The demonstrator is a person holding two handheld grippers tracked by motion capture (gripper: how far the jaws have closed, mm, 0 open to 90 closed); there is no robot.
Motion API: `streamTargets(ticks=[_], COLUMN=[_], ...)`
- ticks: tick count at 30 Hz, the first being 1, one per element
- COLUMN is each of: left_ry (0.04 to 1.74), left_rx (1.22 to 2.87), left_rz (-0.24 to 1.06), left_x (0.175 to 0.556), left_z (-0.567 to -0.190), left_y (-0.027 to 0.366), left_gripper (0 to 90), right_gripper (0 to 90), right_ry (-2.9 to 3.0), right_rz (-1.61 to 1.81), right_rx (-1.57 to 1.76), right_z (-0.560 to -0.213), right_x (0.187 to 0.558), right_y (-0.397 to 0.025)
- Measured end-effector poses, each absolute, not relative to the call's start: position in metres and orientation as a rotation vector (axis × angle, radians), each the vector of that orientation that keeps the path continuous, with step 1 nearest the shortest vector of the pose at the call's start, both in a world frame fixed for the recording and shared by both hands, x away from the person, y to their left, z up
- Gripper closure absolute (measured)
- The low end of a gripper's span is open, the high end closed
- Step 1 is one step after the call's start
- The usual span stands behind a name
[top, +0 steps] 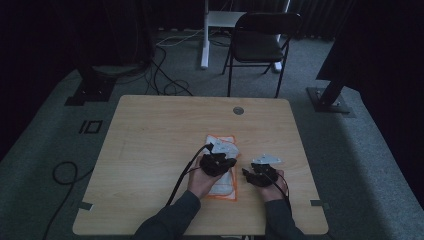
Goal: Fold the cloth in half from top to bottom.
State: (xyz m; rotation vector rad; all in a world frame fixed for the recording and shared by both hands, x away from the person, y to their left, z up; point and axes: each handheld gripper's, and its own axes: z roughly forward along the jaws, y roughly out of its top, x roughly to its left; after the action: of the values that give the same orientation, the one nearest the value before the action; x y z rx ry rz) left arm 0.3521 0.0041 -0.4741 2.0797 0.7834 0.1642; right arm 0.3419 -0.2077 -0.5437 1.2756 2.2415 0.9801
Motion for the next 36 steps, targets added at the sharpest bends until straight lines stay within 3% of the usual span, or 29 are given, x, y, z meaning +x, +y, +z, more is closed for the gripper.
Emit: streamTargets(ticks=[5,10,20,36], left_ry=[0.807,0.799,0.852,0.968], left_rx=[2.089,2.097,2.089,2.048], left_rz=[0.128,0.117,0.181,0.214], left_x=[0.361,0.362,0.366,0.37], left_z=[-0.487,-0.493,-0.491,-0.503], left_y=[0.0,0.0,0.027,0.07], left_gripper=[85.6,72.9,70.8,70.1], right_gripper=[51.9,52.9,67.3,67.0], right_ry=[2.242,2.243,2.189,2.125], right_rz=[0.979,0.977,1.016,1.066], right_rx=[1.272,1.271,1.25,1.389], right_z=[-0.544,-0.543,-0.529,-0.531], right_x=[0.342,0.342,0.359,0.422], right_y=[-0.208,-0.207,-0.199,-0.188])
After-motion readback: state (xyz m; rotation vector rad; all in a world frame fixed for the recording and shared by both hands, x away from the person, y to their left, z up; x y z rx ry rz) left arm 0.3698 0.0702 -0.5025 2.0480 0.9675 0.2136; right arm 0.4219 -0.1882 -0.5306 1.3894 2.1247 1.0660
